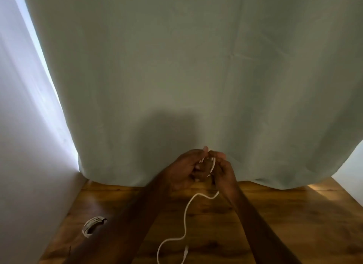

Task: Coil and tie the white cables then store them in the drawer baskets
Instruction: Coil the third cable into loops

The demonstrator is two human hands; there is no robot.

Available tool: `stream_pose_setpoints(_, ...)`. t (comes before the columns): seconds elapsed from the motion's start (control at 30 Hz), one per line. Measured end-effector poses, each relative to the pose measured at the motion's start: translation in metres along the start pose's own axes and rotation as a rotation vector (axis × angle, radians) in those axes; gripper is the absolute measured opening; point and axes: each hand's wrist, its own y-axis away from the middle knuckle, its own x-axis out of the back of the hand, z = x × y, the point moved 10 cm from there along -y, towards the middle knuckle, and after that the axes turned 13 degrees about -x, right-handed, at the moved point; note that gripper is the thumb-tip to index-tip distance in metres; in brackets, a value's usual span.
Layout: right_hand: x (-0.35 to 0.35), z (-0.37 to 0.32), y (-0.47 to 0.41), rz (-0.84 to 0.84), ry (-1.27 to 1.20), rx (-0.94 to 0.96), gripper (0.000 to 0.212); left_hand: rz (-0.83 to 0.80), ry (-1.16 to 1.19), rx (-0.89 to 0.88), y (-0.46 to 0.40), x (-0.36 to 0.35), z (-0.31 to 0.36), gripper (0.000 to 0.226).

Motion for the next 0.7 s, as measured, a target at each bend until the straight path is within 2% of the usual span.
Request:
stream_pose_setpoints(0.1, -0.018, 0.013, 0.012, -0.088, -0.013, -0.053, 0.036, 0.057, 0.036, -0.121, -0.009, 0.009, 0.018, 0.052)
stream_pose_setpoints(0.2, -0.023, 0.013, 0.02, -0.149, 0.005, -0.069, 0.036, 0.192, 0.025, -0.197, -0.01, 0.033, 0.028, 0.052)
stream_pose_setpoints(0.3, -0.026, 0.021, 0.023, -0.173, 0.07, -0.095, 0.031, 0.301, 0.11, -0.264, -0.007, 0.048, 0.034, 0.048)
stream_pose_setpoints(0.43, -0.033, 0.028, 0.03, -0.222, 0.171, -0.133, 0.031, 0.395, 0.168, -0.341, -0.011, 0.059, 0.041, 0.031)
stream_pose_setpoints(0.6, -0.044, 0.021, 0.037, -0.262, 0.335, -0.096, 0.043, 0.506, 0.009, -0.373, -0.011, 0.082, 0.04, 0.013)
stream_pose_setpoints(0.7, -0.045, 0.013, 0.038, -0.277, 0.372, -0.056, 0.041, 0.542, -0.184, -0.366, -0.008, 0.097, 0.039, 0.023)
